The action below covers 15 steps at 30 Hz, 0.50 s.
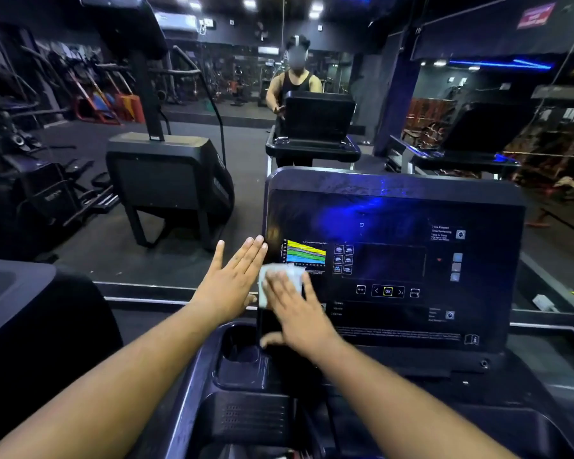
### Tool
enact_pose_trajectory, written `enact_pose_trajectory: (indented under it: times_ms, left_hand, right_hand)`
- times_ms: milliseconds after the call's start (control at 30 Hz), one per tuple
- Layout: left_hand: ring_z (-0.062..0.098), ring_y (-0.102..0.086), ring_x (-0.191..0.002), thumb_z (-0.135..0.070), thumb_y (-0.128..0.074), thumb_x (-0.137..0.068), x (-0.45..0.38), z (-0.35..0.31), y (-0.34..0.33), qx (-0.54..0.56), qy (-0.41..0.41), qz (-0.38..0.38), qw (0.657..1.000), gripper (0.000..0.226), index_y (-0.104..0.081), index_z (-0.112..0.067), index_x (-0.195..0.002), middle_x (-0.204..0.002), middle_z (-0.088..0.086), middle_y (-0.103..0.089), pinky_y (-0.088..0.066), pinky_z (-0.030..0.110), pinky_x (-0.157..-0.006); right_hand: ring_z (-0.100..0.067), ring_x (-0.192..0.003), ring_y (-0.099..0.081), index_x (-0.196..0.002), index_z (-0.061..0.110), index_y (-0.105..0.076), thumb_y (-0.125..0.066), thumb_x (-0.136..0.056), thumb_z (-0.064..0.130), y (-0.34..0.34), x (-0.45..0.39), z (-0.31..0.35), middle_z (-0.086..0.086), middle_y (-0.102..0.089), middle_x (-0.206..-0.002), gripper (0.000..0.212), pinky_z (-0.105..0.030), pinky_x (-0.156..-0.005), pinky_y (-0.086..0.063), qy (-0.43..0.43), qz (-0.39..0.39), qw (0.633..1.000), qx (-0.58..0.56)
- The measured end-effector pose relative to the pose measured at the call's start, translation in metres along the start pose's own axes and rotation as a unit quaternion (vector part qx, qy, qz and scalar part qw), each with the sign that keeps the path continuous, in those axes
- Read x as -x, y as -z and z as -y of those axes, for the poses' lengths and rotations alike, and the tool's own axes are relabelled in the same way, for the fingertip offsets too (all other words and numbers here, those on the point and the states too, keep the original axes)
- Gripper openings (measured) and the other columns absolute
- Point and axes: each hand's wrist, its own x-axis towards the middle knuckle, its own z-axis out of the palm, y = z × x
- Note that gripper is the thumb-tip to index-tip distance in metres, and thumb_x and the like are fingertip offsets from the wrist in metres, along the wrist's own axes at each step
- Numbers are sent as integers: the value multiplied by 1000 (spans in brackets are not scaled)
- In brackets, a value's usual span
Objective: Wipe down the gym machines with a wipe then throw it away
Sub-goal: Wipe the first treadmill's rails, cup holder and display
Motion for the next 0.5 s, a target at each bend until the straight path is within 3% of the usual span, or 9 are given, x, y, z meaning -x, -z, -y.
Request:
enact_pose_trajectory:
  times_ms: [67,167,300,400,500]
  left_hand:
    - [20,15,-155,-57,-67,-87,5,-3,-6,1,-15,10,1000,117,10,-9,-161,-168,7,18,-5,65,-123]
    - [19,22,-154,-61,-61,-90,13,-12,-14,7,-30,28,999,115,15,-10,-160,-166,7,26,0,65,-123]
    - [21,8,-158,-62,-69,-83,17,-19,-18,23,-13,13,1000,117,-1,-9,-163,-170,8,12,-6,66,-122]
    - [21,9,-158,-61,-69,-83,17,-22,-19,18,-9,9,1000,118,0,-9,-163,-170,8,12,-4,65,-123]
    - [22,2,-158,-60,-74,-79,17,-22,-19,21,-5,1,1000,121,-5,-8,-163,-171,9,7,-6,66,-122]
  right_hand:
    - [-25,-155,-6,-160,11,-21,-37,-74,92,-36,33,11,-8,-18,-167,119,-63,-121,-5,53,31,998,13]
    - [-20,-155,-14,-161,15,-19,-32,-75,90,-57,64,-4,-3,-17,-168,114,-62,-119,-9,85,75,993,45]
    - [-21,-155,-15,-161,14,-13,-45,-74,90,-31,53,-34,-5,-9,-169,120,-66,-121,1,-12,36,999,31]
    - [-30,-156,-6,-161,6,-10,-38,-74,91,-13,33,-19,-12,-6,-169,125,-67,-120,-7,-75,17,997,-12]
    - [-30,-156,2,-160,6,-11,-34,-72,93,-28,38,11,-13,-6,-168,126,-67,-119,-11,-26,45,998,-29]
